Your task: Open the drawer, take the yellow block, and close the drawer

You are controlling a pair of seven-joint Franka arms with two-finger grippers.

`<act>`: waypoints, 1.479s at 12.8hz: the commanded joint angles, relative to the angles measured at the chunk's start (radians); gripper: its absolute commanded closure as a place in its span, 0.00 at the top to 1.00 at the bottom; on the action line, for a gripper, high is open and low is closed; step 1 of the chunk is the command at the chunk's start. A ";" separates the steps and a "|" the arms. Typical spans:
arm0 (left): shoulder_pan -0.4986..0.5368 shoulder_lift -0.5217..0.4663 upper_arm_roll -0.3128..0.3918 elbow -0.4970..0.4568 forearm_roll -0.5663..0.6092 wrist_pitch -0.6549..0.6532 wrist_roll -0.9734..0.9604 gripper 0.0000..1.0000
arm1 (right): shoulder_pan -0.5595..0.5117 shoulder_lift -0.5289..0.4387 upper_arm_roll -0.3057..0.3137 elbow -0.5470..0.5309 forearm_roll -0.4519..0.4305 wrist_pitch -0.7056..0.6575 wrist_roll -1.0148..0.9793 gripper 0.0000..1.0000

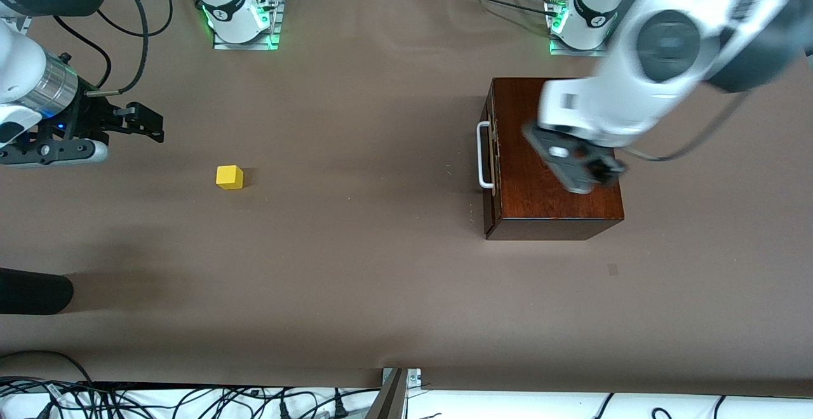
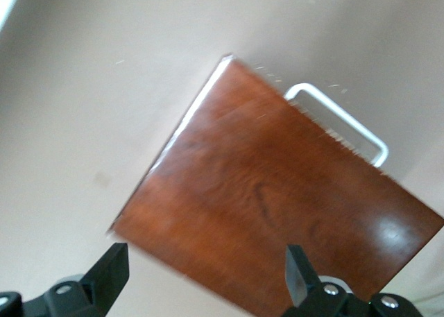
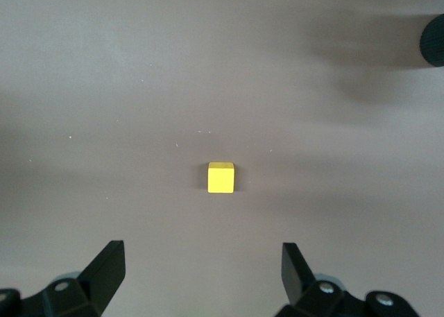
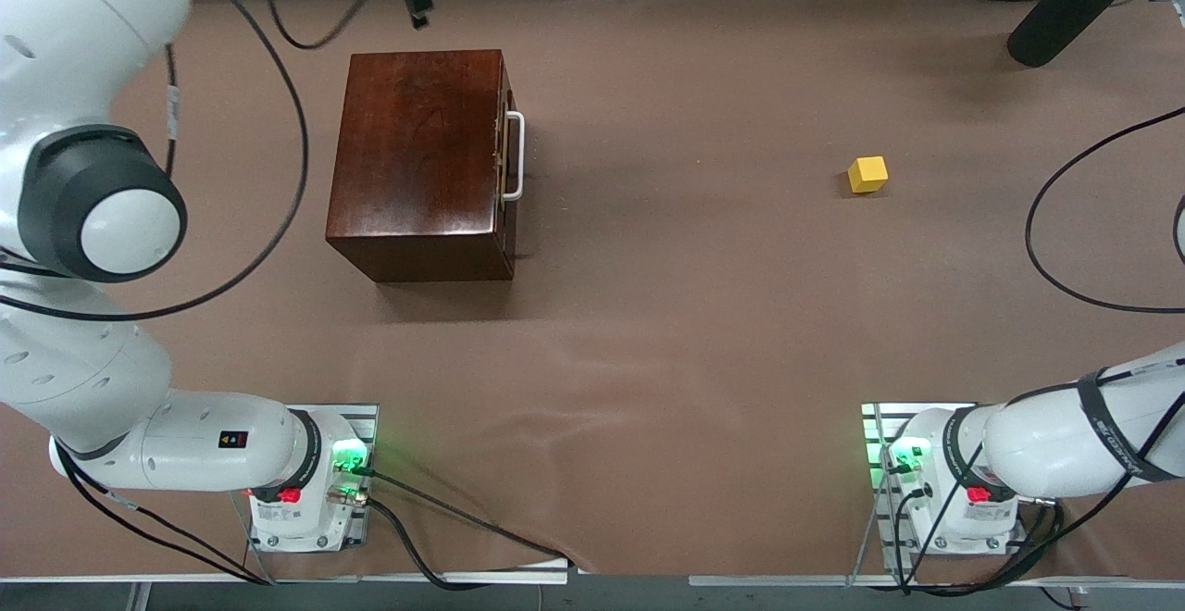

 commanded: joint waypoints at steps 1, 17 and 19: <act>0.039 -0.024 0.058 0.075 -0.036 -0.049 -0.010 1.00 | -0.005 -0.021 0.013 0.009 -0.009 -0.027 -0.009 1.00; -0.054 -0.460 0.421 -0.507 -0.245 0.250 -0.578 1.00 | -0.003 -0.024 0.013 0.009 -0.007 -0.039 -0.010 1.00; -0.056 -0.457 0.422 -0.507 -0.227 0.247 -0.578 1.00 | -0.003 -0.024 0.016 0.009 -0.006 -0.041 -0.010 1.00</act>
